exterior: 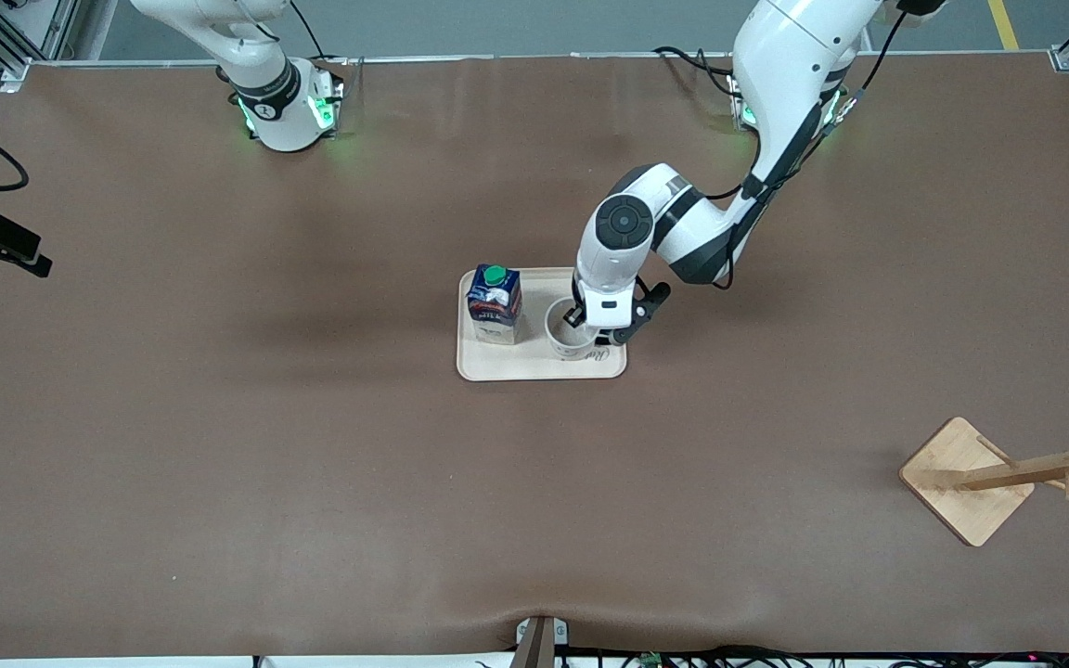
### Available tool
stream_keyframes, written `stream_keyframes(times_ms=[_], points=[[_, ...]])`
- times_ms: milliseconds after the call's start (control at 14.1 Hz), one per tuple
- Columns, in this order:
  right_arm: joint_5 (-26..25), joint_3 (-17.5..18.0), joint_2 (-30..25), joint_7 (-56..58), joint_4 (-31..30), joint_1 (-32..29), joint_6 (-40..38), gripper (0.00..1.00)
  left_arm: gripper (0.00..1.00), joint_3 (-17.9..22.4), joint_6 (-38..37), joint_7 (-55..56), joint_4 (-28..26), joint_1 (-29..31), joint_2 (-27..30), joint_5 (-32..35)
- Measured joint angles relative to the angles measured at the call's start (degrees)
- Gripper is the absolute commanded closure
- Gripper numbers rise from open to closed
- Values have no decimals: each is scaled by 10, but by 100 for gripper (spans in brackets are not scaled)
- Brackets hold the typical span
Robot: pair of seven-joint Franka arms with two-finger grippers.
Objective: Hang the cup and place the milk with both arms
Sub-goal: 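Lower the left gripper and grasp the white mug by its rim, then lift the mug with the left gripper while the right gripper grasps the milk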
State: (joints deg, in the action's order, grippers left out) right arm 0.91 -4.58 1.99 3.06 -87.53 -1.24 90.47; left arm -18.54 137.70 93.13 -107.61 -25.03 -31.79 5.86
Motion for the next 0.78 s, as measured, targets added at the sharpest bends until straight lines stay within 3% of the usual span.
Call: stream_keyframes(times_ms=[355, 782], points=[[2, 2, 17, 0, -1, 0, -1, 0, 100, 1, -4, 2, 15, 11, 17, 2], [51, 6, 53, -68, -8, 5, -18, 0, 100, 2, -90, -126, 21, 82, 120, 5]])
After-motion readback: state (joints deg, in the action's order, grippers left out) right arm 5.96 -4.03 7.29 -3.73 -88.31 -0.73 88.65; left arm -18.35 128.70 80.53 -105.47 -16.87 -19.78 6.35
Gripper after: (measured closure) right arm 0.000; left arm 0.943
